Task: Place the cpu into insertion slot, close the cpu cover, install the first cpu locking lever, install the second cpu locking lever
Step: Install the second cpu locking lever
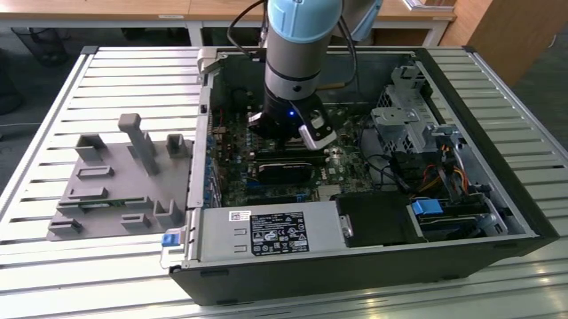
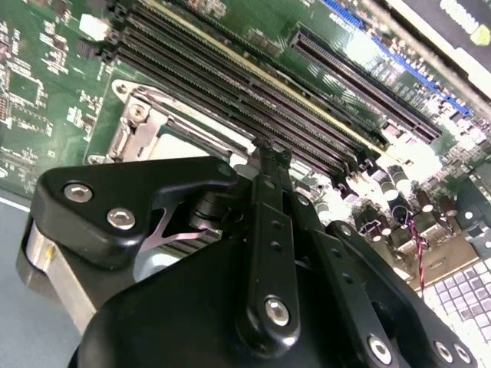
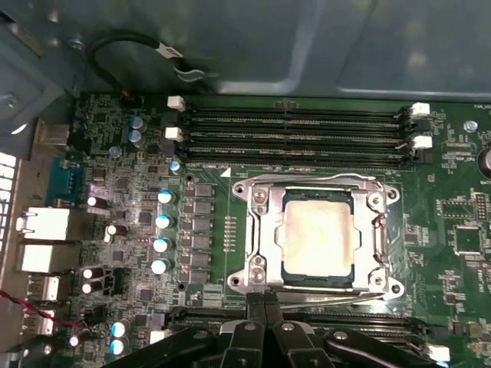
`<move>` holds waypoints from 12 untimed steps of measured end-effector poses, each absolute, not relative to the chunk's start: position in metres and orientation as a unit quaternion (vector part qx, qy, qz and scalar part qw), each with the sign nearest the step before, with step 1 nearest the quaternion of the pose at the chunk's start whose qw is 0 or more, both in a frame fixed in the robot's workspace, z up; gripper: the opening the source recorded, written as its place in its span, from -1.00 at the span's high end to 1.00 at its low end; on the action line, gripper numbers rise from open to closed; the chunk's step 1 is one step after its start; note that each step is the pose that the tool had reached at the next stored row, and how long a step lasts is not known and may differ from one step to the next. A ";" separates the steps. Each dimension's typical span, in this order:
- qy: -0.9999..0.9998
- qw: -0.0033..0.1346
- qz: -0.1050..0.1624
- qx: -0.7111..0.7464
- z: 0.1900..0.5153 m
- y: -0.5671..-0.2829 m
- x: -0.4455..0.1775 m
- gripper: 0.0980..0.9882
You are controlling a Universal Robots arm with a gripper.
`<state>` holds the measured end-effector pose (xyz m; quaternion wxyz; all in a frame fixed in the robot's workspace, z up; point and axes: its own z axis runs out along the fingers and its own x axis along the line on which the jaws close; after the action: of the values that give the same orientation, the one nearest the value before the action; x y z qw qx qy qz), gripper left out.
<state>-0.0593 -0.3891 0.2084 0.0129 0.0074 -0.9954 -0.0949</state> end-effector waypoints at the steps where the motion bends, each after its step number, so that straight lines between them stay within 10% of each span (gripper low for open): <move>1: -0.995 0.013 -0.096 0.007 0.208 -0.389 -0.060 0.98; 12: -0.994 0.011 -0.106 0.008 0.201 -0.392 -0.066 0.98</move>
<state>-0.0657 -0.3921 0.2012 0.0107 0.0078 -0.9943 -0.1062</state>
